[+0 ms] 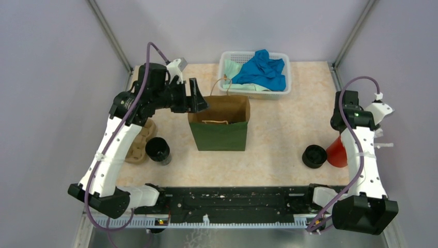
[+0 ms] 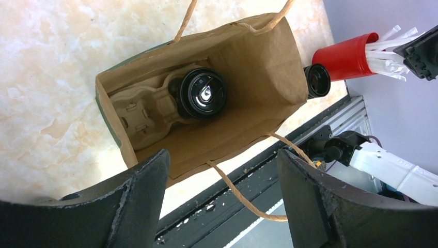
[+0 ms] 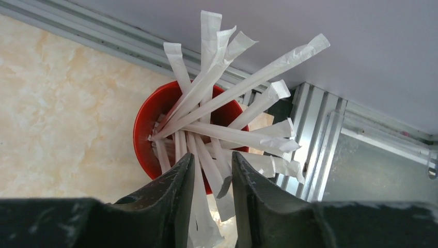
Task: Pack the takeout coffee
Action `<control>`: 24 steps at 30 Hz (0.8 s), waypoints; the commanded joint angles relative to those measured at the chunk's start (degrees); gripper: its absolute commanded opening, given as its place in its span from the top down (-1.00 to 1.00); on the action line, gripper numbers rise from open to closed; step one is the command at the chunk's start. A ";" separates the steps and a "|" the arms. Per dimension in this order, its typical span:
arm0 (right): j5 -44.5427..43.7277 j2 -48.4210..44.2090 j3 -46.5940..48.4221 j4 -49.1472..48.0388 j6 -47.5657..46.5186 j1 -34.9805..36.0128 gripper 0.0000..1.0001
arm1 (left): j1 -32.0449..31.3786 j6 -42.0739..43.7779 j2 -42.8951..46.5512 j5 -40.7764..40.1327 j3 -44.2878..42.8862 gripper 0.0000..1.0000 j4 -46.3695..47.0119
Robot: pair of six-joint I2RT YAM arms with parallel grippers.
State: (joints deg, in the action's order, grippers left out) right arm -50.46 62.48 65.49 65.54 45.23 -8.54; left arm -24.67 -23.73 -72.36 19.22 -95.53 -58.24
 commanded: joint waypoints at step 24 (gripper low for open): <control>10.08 -5.69 23.79 11.88 -11.41 -0.69 1.00 | 0.12 1.48 3.09 0.42 1.90 -0.66 4.60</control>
State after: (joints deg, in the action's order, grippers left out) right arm -46.92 58.78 82.61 72.75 38.17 -8.67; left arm -24.67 -23.57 -72.03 19.90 -93.84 -57.14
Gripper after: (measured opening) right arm 0.005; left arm 0.824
